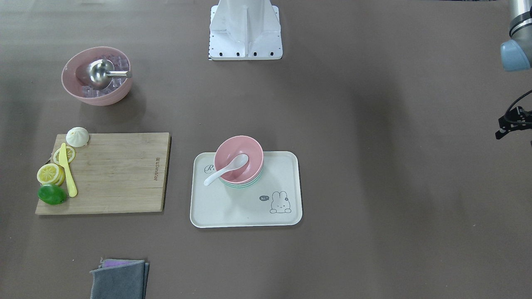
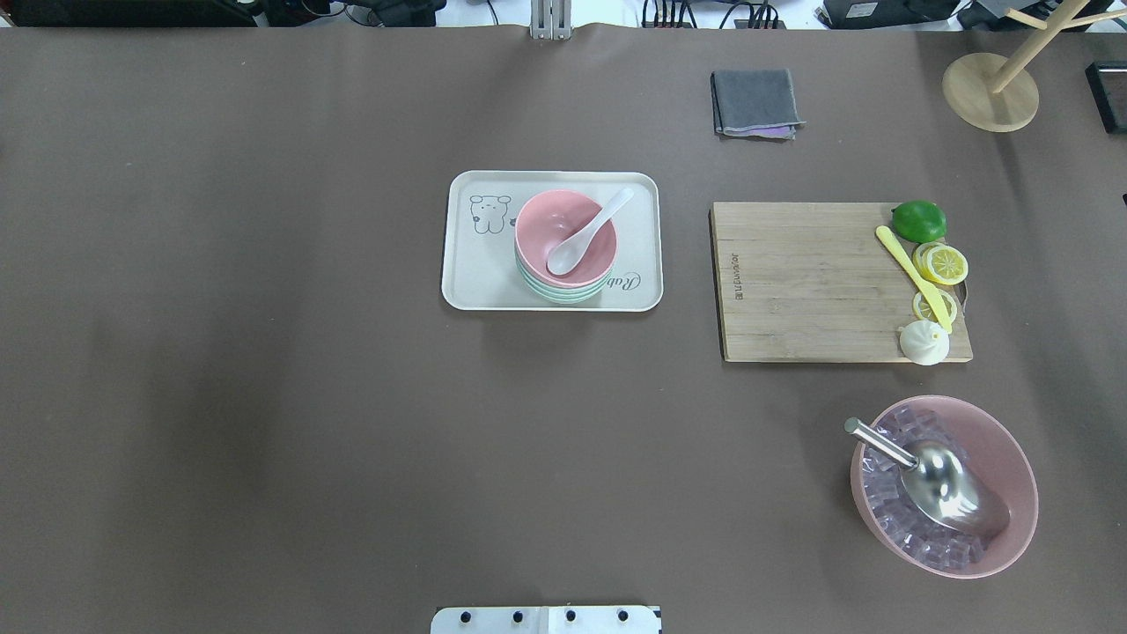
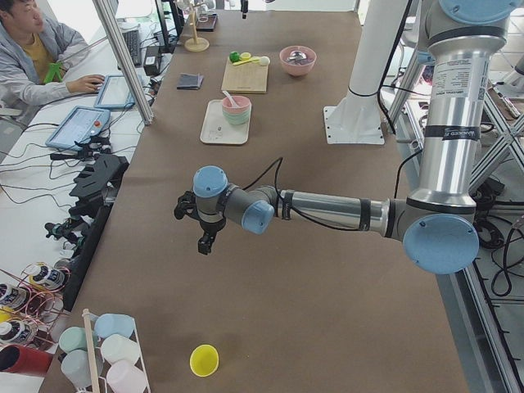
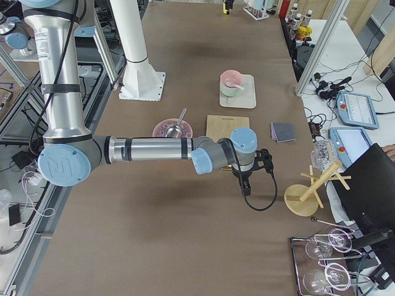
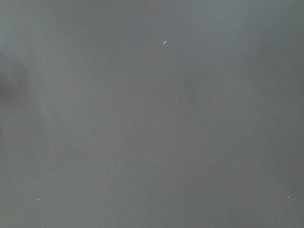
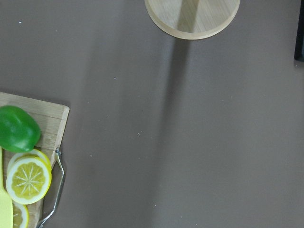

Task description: Stack pink bowl on green and place spoon

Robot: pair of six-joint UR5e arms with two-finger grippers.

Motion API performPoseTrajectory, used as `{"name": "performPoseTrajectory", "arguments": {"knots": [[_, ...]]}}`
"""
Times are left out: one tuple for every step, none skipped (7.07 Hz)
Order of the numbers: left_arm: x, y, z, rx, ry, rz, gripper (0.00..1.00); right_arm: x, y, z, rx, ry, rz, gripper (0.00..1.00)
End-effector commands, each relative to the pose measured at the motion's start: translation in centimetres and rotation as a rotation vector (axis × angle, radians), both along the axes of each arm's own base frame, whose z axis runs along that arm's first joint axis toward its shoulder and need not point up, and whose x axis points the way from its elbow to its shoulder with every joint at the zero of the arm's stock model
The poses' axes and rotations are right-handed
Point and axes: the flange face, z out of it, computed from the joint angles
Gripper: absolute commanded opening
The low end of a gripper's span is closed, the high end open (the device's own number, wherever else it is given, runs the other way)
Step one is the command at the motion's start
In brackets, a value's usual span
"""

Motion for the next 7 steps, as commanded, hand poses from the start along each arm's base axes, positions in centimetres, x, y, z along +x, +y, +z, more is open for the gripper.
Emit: {"name": "performPoseTrajectory", "arguments": {"knots": [[-0.01, -0.19, -0.42, 0.009, 0.002, -0.001, 0.98, -0.05, -0.10, 0.00, 0.002, 0.006, 0.000, 1.00], [-0.07, -0.27, -0.50, 0.012, 0.003, -0.002, 0.98, -0.06, -0.10, -0.01, 0.001, 0.005, 0.001, 1.00], [-0.64, -0.33, -0.50, 0.012, 0.002, -0.012, 0.98, -0.07, -0.09, -0.02, 0.001, 0.003, -0.001, 1.00], [-0.73, -0.34, -0.50, 0.011, 0.003, -0.015, 0.98, -0.07, -0.02, -0.03, 0.001, 0.002, -0.001, 1.00], [-0.81, -0.35, -0.58, 0.012, 0.003, -0.017, 0.98, -0.04, -0.03, 0.08, 0.003, 0.007, -0.002, 1.00], [-0.90, -0.36, -0.58, 0.012, 0.003, -0.018, 0.98, -0.05, -0.03, -0.01, 0.004, 0.005, -0.003, 1.00], [-0.98, -0.37, -0.50, 0.012, 0.002, -0.019, 0.98, -0.04, 0.03, 0.07, 0.001, 0.005, -0.001, 1.00]]}}
